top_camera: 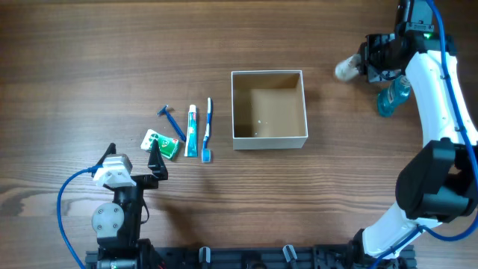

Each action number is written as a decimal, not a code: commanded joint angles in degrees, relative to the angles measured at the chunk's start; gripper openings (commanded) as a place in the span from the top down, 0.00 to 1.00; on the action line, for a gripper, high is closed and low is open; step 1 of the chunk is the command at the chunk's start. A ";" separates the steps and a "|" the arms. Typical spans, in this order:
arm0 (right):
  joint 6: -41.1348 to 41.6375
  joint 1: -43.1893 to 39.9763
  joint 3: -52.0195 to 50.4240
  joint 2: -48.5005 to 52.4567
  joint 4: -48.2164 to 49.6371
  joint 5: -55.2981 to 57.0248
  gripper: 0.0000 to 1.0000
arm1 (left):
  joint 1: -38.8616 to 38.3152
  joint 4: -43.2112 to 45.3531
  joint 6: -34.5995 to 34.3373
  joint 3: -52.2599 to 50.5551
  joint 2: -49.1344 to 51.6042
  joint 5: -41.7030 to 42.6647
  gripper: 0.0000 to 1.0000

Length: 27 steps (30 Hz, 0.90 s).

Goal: Pack container
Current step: 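Lower the right gripper and close it on the Pantene tube, then lift the Pantene tube and carry it over the white box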

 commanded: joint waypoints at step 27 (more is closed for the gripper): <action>-8.02 -0.07 0.35 -16.92 9.75 -18.49 0.96 | -0.28 -0.61 -0.96 -0.04 -0.15 -0.74 0.00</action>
